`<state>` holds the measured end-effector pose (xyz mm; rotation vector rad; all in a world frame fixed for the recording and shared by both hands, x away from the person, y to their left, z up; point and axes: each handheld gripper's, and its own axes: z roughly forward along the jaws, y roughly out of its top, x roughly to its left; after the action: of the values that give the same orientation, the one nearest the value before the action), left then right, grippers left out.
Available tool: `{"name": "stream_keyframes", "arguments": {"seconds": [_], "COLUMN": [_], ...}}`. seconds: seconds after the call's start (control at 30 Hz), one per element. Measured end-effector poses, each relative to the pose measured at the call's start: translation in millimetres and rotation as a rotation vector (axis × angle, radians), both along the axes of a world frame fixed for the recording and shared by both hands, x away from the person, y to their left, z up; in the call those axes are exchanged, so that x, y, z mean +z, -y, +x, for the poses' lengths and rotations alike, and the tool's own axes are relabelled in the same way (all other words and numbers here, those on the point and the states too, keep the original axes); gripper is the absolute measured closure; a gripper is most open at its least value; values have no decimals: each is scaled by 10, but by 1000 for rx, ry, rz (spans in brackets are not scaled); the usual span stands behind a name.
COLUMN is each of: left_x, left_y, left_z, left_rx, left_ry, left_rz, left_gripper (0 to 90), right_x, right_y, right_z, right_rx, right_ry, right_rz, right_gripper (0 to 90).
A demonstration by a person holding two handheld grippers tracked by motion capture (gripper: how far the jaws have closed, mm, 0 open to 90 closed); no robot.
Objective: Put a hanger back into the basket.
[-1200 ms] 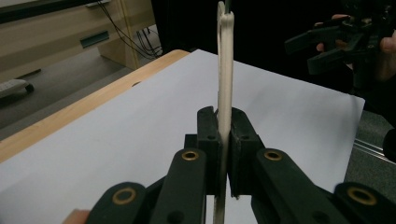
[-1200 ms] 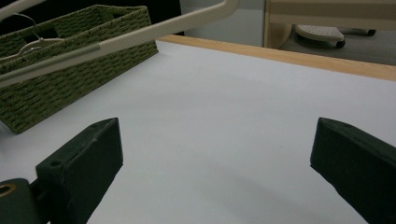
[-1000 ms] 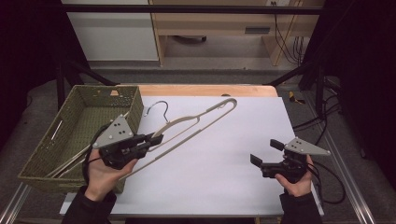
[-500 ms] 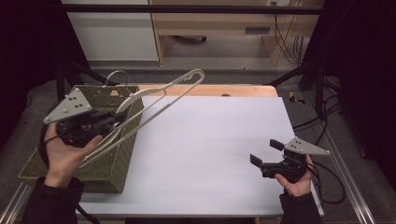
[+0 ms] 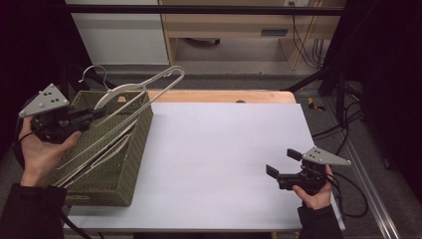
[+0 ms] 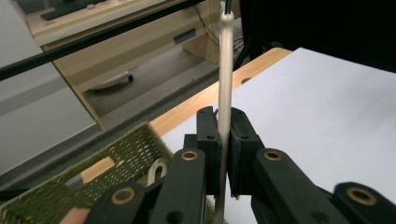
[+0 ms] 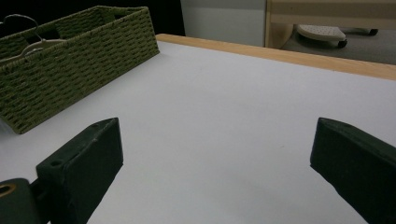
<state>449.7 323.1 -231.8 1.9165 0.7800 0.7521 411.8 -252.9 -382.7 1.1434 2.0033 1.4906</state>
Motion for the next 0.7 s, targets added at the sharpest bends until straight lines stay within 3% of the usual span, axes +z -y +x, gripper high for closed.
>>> {"name": "stream_keyframes", "arguments": {"seconds": [0.2, 0.47, 0.7], "left_x": [-155, -273, -438], "left_y": [-276, -531, -714], "left_z": [157, 203, 236], "left_rx": [64, 114, 152], "left_ry": [-31, -54, -74], "left_rz": [-9, -14, 30], "left_gripper": [848, 847, 847], "right_x": [1, -2, -3], "right_y": [2, -5, -4], "right_z": [0, 3, 5], "right_rx": [0, -1, -5], "right_ry": [-1, -7, -9], "right_rz": [0, 3, 3], "right_gripper": [30, 29, 29]}}
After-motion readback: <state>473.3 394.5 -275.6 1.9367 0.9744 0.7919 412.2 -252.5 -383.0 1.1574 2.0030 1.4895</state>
